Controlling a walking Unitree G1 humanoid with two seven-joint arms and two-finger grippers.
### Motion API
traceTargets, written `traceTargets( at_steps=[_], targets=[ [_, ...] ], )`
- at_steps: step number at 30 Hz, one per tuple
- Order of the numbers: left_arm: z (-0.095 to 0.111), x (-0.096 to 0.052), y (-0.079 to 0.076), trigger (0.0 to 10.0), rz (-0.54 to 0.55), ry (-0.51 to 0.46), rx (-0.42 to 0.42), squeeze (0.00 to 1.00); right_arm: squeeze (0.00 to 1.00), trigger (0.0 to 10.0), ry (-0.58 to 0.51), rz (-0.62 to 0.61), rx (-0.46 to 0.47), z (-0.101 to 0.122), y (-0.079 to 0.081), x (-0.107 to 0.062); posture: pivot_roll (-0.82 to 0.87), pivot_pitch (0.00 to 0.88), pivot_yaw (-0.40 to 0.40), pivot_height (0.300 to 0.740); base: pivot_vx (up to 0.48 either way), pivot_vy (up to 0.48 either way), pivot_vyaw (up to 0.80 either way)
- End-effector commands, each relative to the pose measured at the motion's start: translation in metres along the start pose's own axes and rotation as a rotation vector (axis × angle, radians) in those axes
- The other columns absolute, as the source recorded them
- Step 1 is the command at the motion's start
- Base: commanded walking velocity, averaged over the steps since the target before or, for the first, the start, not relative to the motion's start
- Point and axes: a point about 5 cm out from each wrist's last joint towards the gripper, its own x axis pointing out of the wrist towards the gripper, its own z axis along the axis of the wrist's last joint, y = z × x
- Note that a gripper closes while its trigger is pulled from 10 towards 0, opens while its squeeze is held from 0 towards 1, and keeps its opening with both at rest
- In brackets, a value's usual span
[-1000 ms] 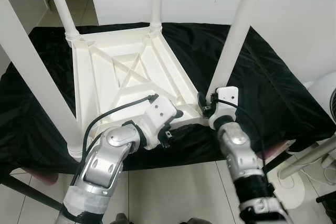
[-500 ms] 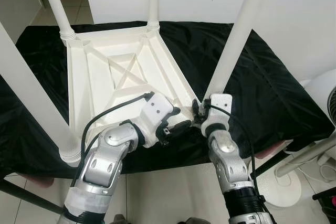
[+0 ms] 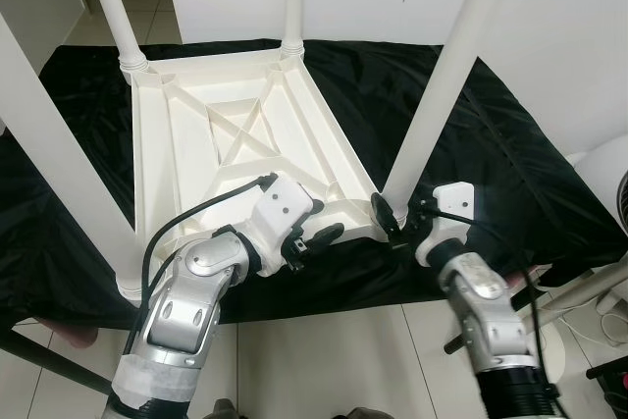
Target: Building children table
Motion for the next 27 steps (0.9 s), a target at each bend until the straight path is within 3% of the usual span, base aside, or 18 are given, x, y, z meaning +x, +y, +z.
traceTargets(
  at_steps=[1,6,7,11,12,13,14,15,16,18,19,24,25,26,27],
  targets=[
    [-0.001,0.002,0.005,10.0,0.113,-0.001,0.005,0.00,0.00,10.0,-0.005,0.053,-0.015,0.001,-0.003,0.003,-0.09,0.000,-0.021,0.740,0.000,0.000,0.00],
    [-0.004,0.004,0.002,10.0,0.093,0.018,0.043,0.00,0.00,10.0,0.002,0.160,-0.051,0.003,-0.005,0.014,-0.10,0.000,-0.013,0.740,0.000,0.000,0.00],
    [-0.004,0.006,0.000,10.0,0.082,0.019,0.055,0.00,0.00,10.0,0.017,0.235,-0.073,0.005,-0.005,0.024,-0.10,0.000,-0.011,0.740,0.000,0.000,0.00],
    [-0.002,0.008,-0.001,10.0,0.081,0.013,0.055,0.00,0.00,10.0,0.040,0.273,-0.095,0.003,-0.005,0.030,-0.09,0.000,-0.015,0.740,0.000,0.000,0.00],
    [-0.001,0.010,0.000,10.0,0.085,0.011,0.066,0.00,0.00,6.9,0.062,0.310,-0.104,0.001,-0.004,0.034,-0.09,0.000,-0.020,0.740,0.000,0.000,0.00],
    [-0.001,0.010,0.000,10.0,0.086,0.010,0.069,0.00,0.00,4.9,0.068,0.322,-0.108,0.000,-0.003,0.035,-0.09,0.000,-0.020,0.740,0.000,0.000,0.00],
    [0.000,0.011,0.000,10.0,0.088,0.006,0.071,0.00,0.00,2.2,0.072,0.334,-0.109,-0.001,-0.004,0.036,-0.09,0.000,-0.024,0.740,0.000,0.000,0.00],
    [0.000,0.011,0.000,10.0,0.088,0.006,0.071,0.00,0.00,2.2,0.072,0.334,-0.109,-0.001,-0.004,0.036,-0.09,0.000,-0.024,0.740,0.000,0.000,0.00],
    [0.001,0.012,0.000,10.0,0.093,0.002,0.078,0.00,0.00,0.5,0.079,0.343,-0.115,-0.002,-0.004,0.037,-0.08,0.000,-0.029,0.740,0.000,0.000,0.00],
    [0.002,0.012,0.000,10.0,0.096,-0.001,0.083,0.00,0.00,0.5,0.084,0.349,-0.118,-0.003,-0.005,0.037,-0.08,0.000,-0.033,0.740,0.000,0.000,0.00],
    [0.003,0.013,0.000,10.0,0.102,-0.006,0.082,0.00,0.00,0.0,0.085,0.352,-0.116,-0.004,-0.006,0.037,-0.08,0.000,-0.033,0.740,0.000,0.000,0.00],
    [0.003,0.014,-0.001,10.0,0.111,-0.014,0.079,0.00,0.00,0.0,0.093,0.345,-0.047,-0.010,-0.012,0.033,-0.08,0.000,-0.039,0.740,0.000,0.000,0.00],
    [0.003,0.013,-0.002,10.0,0.112,-0.013,0.079,0.00,0.00,0.7,0.092,0.341,-0.031,-0.010,-0.013,0.033,-0.08,0.000,-0.039,0.740,0.000,0.000,0.00],
    [0.002,0.013,-0.001,10.0,0.113,-0.009,0.082,0.00,0.00,10.0,0.084,0.330,-0.006,-0.009,-0.013,0.032,-0.07,0.000,-0.039,0.740,0.000,0.000,0.00],
    [0.002,0.013,-0.001,10.0,0.113,-0.009,0.082,0.00,0.00,10.0,0.084,0.330,-0.006,-0.009,-0.013,0.032,-0.07,0.000,-0.039,0.740,0.000,0.000,0.00]
  ],
)
